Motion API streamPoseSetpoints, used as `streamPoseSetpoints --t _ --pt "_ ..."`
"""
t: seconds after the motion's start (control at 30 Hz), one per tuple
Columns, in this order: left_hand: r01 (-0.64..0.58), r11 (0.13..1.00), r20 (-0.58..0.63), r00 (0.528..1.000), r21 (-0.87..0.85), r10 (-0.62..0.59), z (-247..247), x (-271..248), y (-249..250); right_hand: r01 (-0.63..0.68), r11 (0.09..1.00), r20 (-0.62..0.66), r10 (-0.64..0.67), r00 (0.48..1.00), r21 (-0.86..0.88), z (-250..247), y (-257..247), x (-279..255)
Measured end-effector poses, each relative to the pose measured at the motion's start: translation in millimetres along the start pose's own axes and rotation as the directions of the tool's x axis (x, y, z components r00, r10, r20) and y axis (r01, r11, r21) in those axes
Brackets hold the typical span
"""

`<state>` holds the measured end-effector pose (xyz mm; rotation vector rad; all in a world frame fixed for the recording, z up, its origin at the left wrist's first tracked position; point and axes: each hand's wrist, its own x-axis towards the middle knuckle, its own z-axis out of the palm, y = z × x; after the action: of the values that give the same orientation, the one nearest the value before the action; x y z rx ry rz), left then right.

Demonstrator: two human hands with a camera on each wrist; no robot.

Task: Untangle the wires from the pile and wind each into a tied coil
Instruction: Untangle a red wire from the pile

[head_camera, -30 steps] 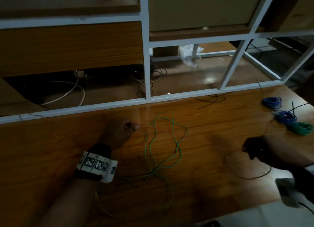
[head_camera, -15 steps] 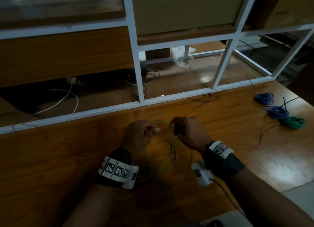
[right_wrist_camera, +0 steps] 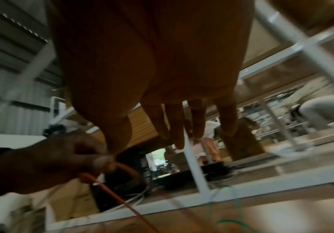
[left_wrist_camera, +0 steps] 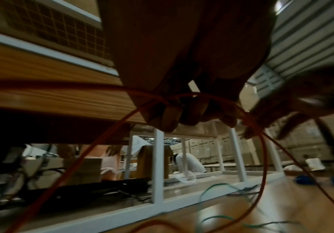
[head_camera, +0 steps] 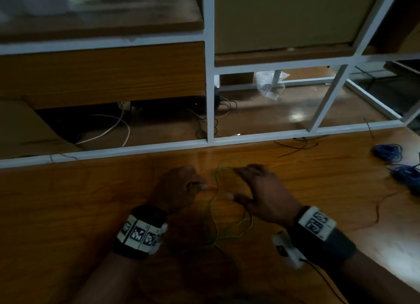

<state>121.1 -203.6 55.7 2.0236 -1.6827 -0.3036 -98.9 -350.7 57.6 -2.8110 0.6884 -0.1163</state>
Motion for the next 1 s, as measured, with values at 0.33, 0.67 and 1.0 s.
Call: streamPoseSetpoints --t 0.33,0.67,1.0 --pt "0.205 0.969 -0.178 0.958 -0.136 -0.227 -2 -11 -29 0.11 0.938 -0.227 -0.035 0.973 0.328 -34 -17 26" --pt "0.382 0.924 -0.259 0.891 -0.022 -0.374 -2 -21 -75 -0.163 0.926 -0.091 0.205 0.975 0.34 -40 20 2" --pt "-0.01 0.999 -0.247 0.969 0.053 0.023 22 -6 -15 -0.043 0.987 0.136 0.064 0.989 -0.154 -17 -75 45"
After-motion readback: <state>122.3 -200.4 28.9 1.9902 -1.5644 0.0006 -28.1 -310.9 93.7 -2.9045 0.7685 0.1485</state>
